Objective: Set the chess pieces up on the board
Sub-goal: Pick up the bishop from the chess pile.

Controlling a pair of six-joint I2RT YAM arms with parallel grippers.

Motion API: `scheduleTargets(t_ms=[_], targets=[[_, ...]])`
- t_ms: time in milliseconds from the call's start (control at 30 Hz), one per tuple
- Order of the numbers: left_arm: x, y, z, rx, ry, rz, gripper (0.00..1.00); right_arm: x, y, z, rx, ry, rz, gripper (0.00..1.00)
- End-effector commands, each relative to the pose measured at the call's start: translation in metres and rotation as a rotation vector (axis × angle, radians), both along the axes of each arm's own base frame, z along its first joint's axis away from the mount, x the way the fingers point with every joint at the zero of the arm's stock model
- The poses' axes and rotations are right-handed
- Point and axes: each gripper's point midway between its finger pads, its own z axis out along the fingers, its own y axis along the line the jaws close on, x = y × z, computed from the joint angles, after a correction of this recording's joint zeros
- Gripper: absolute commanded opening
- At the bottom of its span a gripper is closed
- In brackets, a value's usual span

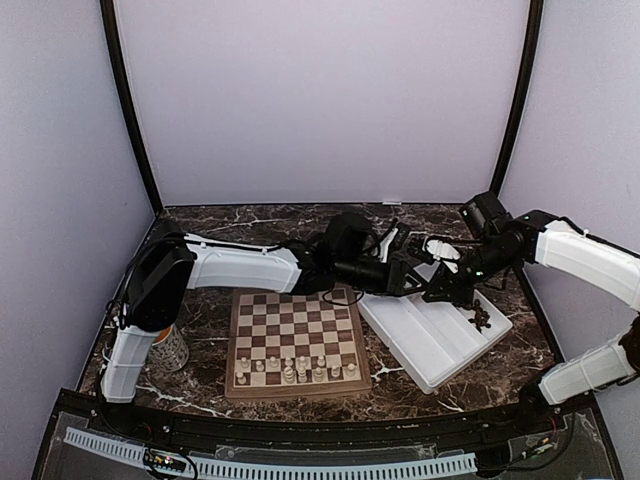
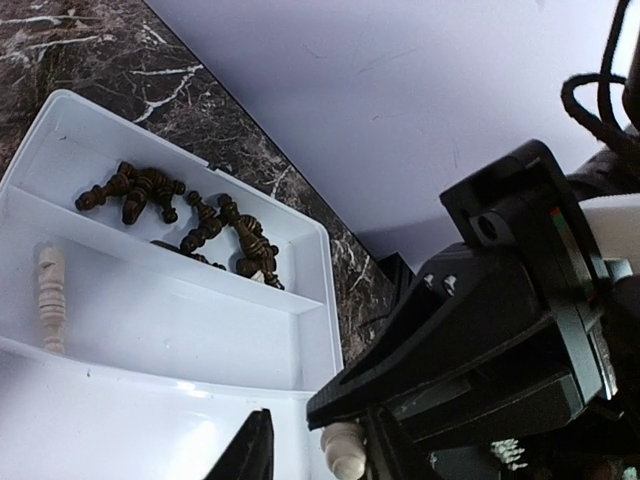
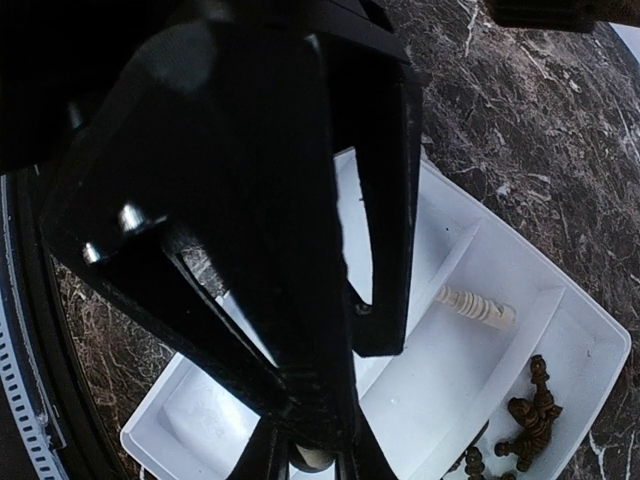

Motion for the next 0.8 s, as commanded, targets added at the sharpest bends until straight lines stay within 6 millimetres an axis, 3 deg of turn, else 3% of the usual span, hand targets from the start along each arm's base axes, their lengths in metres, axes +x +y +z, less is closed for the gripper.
scheduleTargets(t_ms=[0,167,367,400,433,467,500,533,567,600,633,767], targets=[[-0.004,-0.005,0.017,-0.052,-0.022,-0.025,0.26,0.002,0.014,0.019,0.05,-0.031,0.02,0.13],[-0.008,-0.004,0.02,-0.061,-0.017,-0.043,0.12,0.005,0.014,0.022,0.051,-0.043,0.004,0.16],[-0.005,0.01,0.041,-0.038,-0.128,-0.028,0.08,0.007,0.003,0.038,0.097,-0.067,-0.054,0.44],[-0.006,0.015,0.054,-0.042,-0.157,-0.024,0.08,0.006,-0.001,0.045,0.125,-0.076,-0.062,0.5],[-0.004,0.021,0.05,-0.005,-0.191,-0.018,0.08,0.006,-0.005,0.051,0.15,-0.08,-0.073,0.55],[-0.004,0.026,0.063,-0.006,-0.225,-0.014,0.08,0.004,-0.009,0.056,0.17,-0.087,-0.076,0.58],[-0.002,0.034,0.056,0.043,-0.261,-0.005,0.08,0.004,-0.014,0.06,0.186,-0.092,-0.084,0.61],[-0.003,0.041,0.071,0.041,-0.3,0.004,0.08,0.005,-0.018,0.062,0.2,-0.101,-0.095,0.64],[-0.003,0.05,0.062,0.091,-0.336,0.01,0.08,0.006,-0.021,0.063,0.211,-0.109,-0.104,0.66],[-0.005,0.058,0.076,0.088,-0.371,0.019,0.08,0.007,-0.024,0.062,0.218,-0.114,-0.115,0.66],[-0.004,0.068,0.068,0.134,-0.407,0.029,0.08,0.009,-0.026,0.059,0.221,-0.113,-0.128,0.67],[-0.015,0.112,0.073,0.247,-0.495,0.044,0.08,0.021,-0.03,0.04,0.236,-0.078,-0.178,0.67]])
